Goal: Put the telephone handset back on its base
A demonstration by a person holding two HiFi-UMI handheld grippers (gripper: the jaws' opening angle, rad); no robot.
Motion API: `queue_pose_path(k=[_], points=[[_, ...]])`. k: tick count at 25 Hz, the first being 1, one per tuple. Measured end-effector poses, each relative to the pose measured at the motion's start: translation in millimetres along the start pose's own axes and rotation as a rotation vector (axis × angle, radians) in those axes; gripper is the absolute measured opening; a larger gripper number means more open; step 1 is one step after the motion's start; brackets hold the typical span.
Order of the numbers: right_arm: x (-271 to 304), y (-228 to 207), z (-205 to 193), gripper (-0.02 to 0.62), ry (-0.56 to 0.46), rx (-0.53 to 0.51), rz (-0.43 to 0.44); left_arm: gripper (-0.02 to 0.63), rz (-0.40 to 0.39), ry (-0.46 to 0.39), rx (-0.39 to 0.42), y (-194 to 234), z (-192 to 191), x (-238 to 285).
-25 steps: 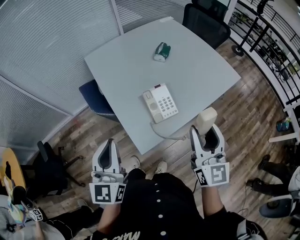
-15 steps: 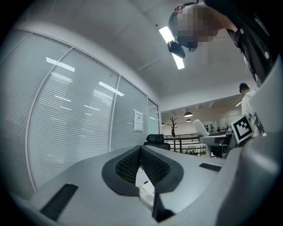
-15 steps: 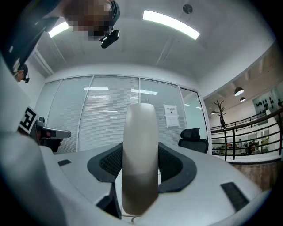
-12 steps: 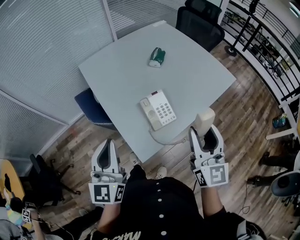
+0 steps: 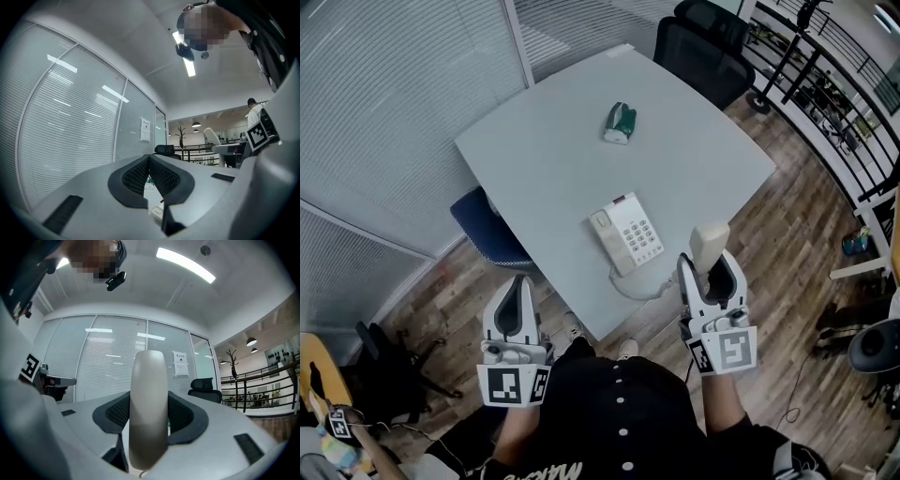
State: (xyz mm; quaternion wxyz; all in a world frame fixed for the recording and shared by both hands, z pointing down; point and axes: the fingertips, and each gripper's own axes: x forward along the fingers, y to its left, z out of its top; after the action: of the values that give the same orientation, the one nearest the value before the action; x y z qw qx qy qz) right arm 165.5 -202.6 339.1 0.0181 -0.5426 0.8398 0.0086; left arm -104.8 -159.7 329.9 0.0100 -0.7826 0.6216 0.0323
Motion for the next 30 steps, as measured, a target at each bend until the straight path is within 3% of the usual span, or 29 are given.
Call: queue_pose_path(k=[16, 30], points=[[56.2, 24.6, -20.6, 0.236, 0.083, -0.002, -0.001, 0.015, -0.022, 0.034, -0.03, 50.1, -13.7, 34.3], [80.8, 30.6, -99.0, 0.236, 0.29, 0.034, 0.017, 0.015, 0.007, 0.099, -0.092, 66.4, -47.5, 28.2]])
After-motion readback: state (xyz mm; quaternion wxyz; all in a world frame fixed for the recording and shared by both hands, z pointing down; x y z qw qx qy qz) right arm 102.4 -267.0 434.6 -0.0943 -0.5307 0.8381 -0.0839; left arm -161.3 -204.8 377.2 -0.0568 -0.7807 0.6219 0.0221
